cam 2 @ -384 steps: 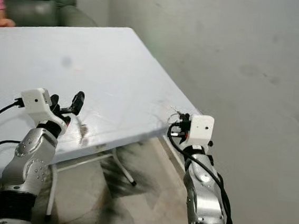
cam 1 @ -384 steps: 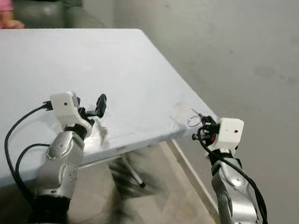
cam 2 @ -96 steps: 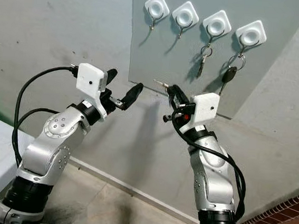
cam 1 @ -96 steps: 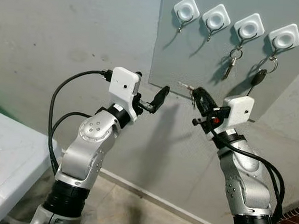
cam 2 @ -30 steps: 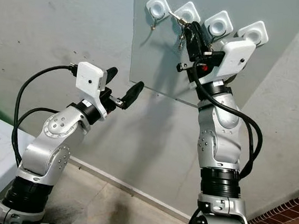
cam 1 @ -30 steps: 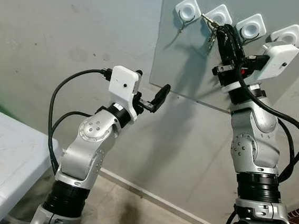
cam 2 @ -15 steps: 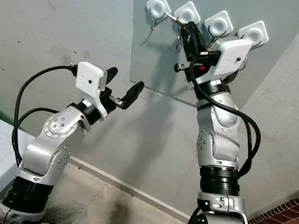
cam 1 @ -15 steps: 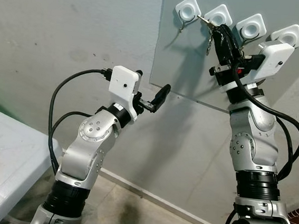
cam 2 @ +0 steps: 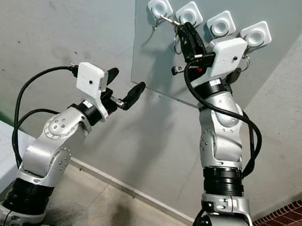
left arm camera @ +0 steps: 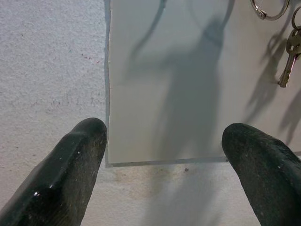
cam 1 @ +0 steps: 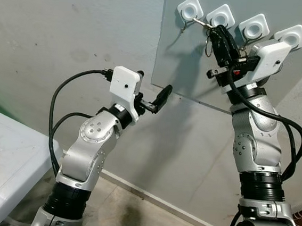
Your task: Hang keys on a hook
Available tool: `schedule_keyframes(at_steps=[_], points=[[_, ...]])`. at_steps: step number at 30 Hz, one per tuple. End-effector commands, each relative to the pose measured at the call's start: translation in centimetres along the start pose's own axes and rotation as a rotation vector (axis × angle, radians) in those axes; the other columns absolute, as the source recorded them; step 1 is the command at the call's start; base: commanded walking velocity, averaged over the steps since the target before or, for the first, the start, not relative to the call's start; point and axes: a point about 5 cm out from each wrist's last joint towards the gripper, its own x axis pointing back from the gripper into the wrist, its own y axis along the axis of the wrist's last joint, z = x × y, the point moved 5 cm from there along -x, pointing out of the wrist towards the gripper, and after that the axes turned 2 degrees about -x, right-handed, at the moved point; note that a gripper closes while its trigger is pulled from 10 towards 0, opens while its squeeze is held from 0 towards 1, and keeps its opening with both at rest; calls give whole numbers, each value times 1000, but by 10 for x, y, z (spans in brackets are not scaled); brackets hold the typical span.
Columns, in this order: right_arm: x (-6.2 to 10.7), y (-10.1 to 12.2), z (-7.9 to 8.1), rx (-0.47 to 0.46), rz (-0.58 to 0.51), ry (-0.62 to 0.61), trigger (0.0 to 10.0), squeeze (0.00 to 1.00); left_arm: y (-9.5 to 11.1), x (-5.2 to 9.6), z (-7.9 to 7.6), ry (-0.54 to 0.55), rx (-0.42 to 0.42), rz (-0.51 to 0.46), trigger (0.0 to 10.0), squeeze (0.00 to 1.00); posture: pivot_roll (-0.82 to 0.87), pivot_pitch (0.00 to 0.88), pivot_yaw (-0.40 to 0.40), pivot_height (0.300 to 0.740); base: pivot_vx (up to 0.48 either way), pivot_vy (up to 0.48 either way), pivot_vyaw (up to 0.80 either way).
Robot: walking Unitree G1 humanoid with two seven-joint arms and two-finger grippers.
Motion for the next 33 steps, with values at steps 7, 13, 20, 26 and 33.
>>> schedule_keyframes(at_steps=[7,13,20,26,33], points=[[-6,-2,-2,47,26,-4,10000,0,8,-1,-2,-9,2,-22,10000,0,23,51,-41,732,0,0,0],[-4,-9,-4,70,66,-9,10000,0,8,-1,-1,-7,6,-22,10000,0,23,51,-41,732,0,0,0],[3,-23,-5,98,129,-10,10000,0,8,-1,-1,-6,7,-22,10000,0,22,52,-41,732,0,0,0],[12,-35,-4,97,177,-12,10000,0,8,-1,-1,-4,8,-22,10000,0,22,52,-41,732,0,0,0],[25,-47,-4,68,217,-18,10000,1000,8,-1,-2,-8,11,-20,10000,0,18,50,-37,732,0,0,0]])
